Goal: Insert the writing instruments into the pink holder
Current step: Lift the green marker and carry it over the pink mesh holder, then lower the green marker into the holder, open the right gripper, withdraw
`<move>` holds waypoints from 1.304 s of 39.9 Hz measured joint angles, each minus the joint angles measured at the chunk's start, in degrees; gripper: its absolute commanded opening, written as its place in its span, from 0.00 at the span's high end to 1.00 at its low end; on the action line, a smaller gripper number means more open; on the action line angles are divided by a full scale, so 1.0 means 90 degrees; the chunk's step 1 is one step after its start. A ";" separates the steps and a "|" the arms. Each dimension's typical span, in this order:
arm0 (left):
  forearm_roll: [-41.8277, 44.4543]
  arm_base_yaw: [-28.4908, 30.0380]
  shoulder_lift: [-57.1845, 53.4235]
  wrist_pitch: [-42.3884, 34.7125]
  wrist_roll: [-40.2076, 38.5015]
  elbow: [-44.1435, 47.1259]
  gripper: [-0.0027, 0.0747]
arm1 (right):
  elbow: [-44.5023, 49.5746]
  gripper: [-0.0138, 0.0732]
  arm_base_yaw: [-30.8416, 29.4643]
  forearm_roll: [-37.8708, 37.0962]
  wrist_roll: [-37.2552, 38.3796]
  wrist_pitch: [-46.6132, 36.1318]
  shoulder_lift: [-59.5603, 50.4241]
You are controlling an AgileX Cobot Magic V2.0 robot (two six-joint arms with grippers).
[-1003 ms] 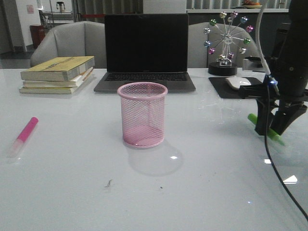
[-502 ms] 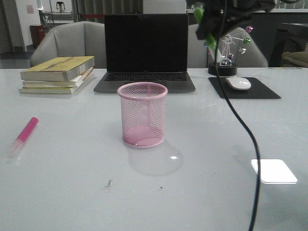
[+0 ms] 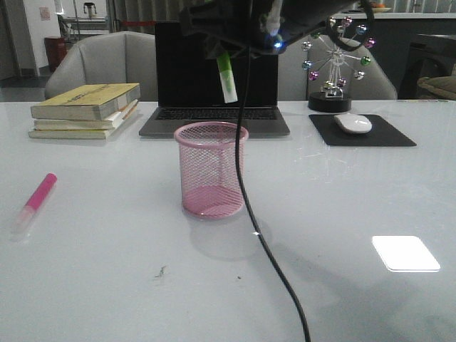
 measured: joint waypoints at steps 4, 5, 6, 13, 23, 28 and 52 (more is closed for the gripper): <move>0.0000 0.0000 0.0000 0.0000 0.0000 0.0000 0.46 | 0.0079 0.78 0.0055 -0.0012 0.0000 -0.0390 0.0224; 0.0000 0.0000 0.0000 0.0000 0.0000 0.0000 0.46 | 0.0079 0.78 0.0053 -0.0026 0.0000 -0.0456 0.0273; 0.0000 0.0000 0.0000 0.0000 0.0000 0.0000 0.46 | 0.0079 0.78 0.0053 -0.0027 0.0000 -0.0471 0.0325; 0.0013 0.0000 0.0000 0.0000 0.0000 0.0000 0.46 | 0.0096 0.78 0.0081 -0.0053 0.0000 -0.0565 0.0616; 0.0016 0.0000 0.0000 0.0000 0.0000 0.0000 0.46 | 0.0096 0.77 0.0091 -0.0052 0.0000 -0.0669 0.0799; 0.0027 0.0000 0.0000 -0.0012 0.0000 0.0000 0.46 | 0.0096 0.69 0.0107 -0.0052 0.0000 -0.0575 0.0814; 0.0309 0.0000 0.0000 -0.0013 0.0000 -0.0094 0.46 | 0.0107 0.37 -0.0681 -0.0080 -0.0035 0.0887 -0.0114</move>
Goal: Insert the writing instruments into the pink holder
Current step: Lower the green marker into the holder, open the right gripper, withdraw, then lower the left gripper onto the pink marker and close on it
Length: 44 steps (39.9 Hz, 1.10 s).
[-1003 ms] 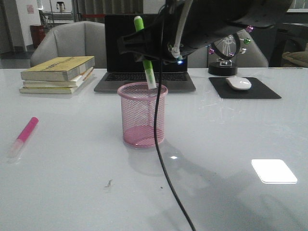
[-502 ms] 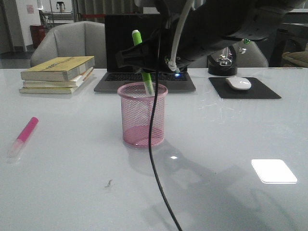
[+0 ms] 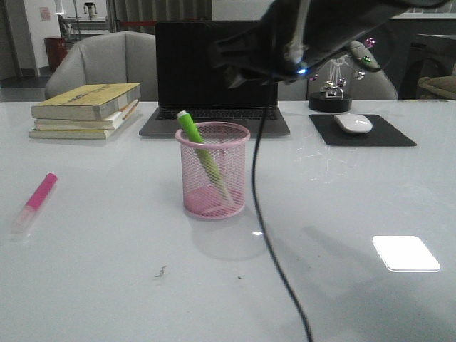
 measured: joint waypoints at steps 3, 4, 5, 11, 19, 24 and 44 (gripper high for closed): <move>0.0000 0.0000 0.0000 0.0000 0.0000 -0.0064 0.46 | 0.0000 0.37 -0.0484 -0.0089 -0.0011 0.0676 -0.0332; 0.0000 0.0000 0.0000 0.0000 0.0000 -0.0068 0.46 | 0.0000 0.37 -0.0593 -0.0135 -0.0011 0.0815 -0.0419; 0.0000 0.0000 0.0000 0.0000 0.0000 -0.0073 0.46 | 0.0000 0.37 -0.0737 -0.0207 -0.0011 0.0991 -0.0537; 0.0000 0.0000 0.0000 -0.0062 0.0000 -0.0124 0.46 | 0.0003 0.37 -0.1486 -0.0886 -0.0011 0.2021 -0.1430; 0.0000 0.0000 0.0000 -0.0076 0.0000 -0.0124 0.46 | 0.0729 0.37 -0.2244 -0.1144 -0.0014 0.2885 -0.2817; 0.0000 0.0000 0.0000 -0.0076 0.0000 -0.0124 0.45 | 0.1565 0.37 -0.2830 -0.1163 -0.0024 0.3153 -0.3608; -0.0174 -0.0358 0.1490 0.1018 0.0000 -0.1228 0.38 | 0.2448 0.37 -0.3382 -0.1188 -0.0024 0.3628 -0.4552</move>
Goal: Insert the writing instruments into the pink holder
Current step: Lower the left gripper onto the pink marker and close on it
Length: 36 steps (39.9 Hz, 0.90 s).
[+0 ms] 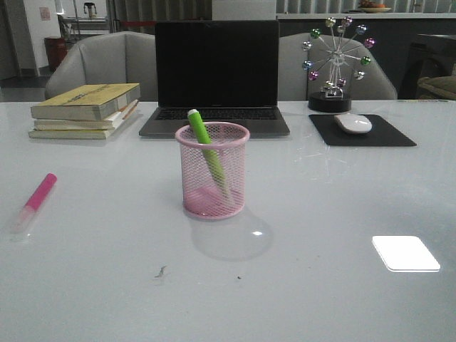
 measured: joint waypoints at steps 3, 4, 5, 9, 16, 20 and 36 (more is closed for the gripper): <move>-0.0016 -0.0044 0.0521 0.0449 0.0000 -0.0547 0.38 | 0.0000 0.37 0.0000 0.0000 0.0000 0.0126 0.0000; -0.0016 -0.0044 0.0730 0.0557 0.0000 -0.0747 0.38 | 0.0000 0.37 0.0000 0.0000 0.0000 0.0173 0.0000; -0.0016 -0.0044 0.0936 0.0700 0.0000 -0.0896 0.38 | 0.0000 0.37 0.0000 0.0000 0.0000 0.0223 0.0000; -0.0016 -0.0044 0.1590 0.1121 -0.0036 -0.1582 0.38 | 0.0000 0.37 0.0000 0.0000 0.0000 0.0474 0.0000; -0.0016 -0.0044 0.2692 0.1879 -0.0465 -0.2594 0.38 | 0.0000 0.37 0.0000 0.0000 0.0000 0.0984 0.0000; -0.0016 -0.0044 0.3210 0.2290 -0.0741 -0.3060 0.38 | 0.0000 0.37 0.0000 0.0000 0.0000 0.1168 0.0000; -0.0016 -0.0044 0.4491 0.3070 -0.1020 -0.3461 0.38 | 0.0000 0.37 0.0000 0.0000 0.0000 0.1223 0.0000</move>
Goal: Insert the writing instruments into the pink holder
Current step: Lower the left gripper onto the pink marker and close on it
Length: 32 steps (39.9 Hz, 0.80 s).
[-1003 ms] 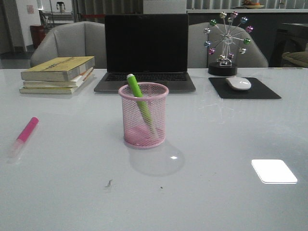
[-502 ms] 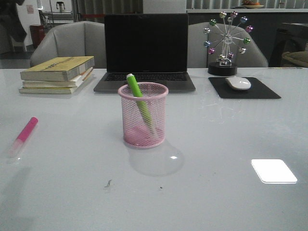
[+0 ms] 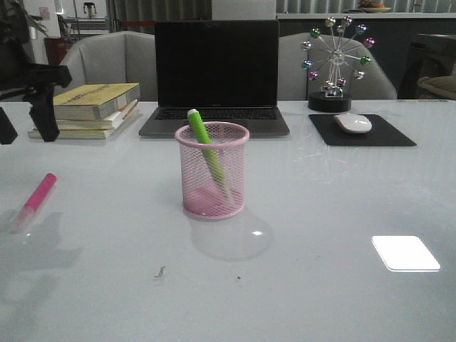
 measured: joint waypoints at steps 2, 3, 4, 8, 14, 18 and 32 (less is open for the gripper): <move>0.0000 0.0000 0.0048 0.0002 0.0000 0.0000 0.38 | 0.0000 0.37 0.0000 0.0000 0.0000 0.0000 0.0000; 0.0000 0.0000 0.0080 0.0014 0.0000 -0.0012 0.38 | 0.0000 0.37 0.0000 0.0000 0.0000 0.0000 0.0000; 0.0000 0.0000 0.0095 0.0014 0.0000 -0.0010 0.38 | 0.0000 0.37 0.0000 0.0000 0.0000 0.0000 0.0000; -0.0003 0.0000 0.0175 0.0002 0.0000 -0.0010 0.38 | 0.0000 0.37 0.0000 0.0000 0.0000 0.0000 0.0000; -0.0014 0.0000 0.0396 -0.0035 0.0000 -0.0025 0.38 | 0.0000 0.37 0.0000 0.0000 0.0000 0.0000 0.0000; -0.0025 0.0000 0.0590 -0.0057 0.0000 -0.0025 0.38 | 0.0000 0.37 0.0000 0.0000 0.0000 0.0000 0.0000; -0.0035 0.0000 0.1061 -0.0179 -0.0009 -0.0041 0.38 | 0.0000 0.37 0.0000 0.0000 0.0000 0.0000 0.0000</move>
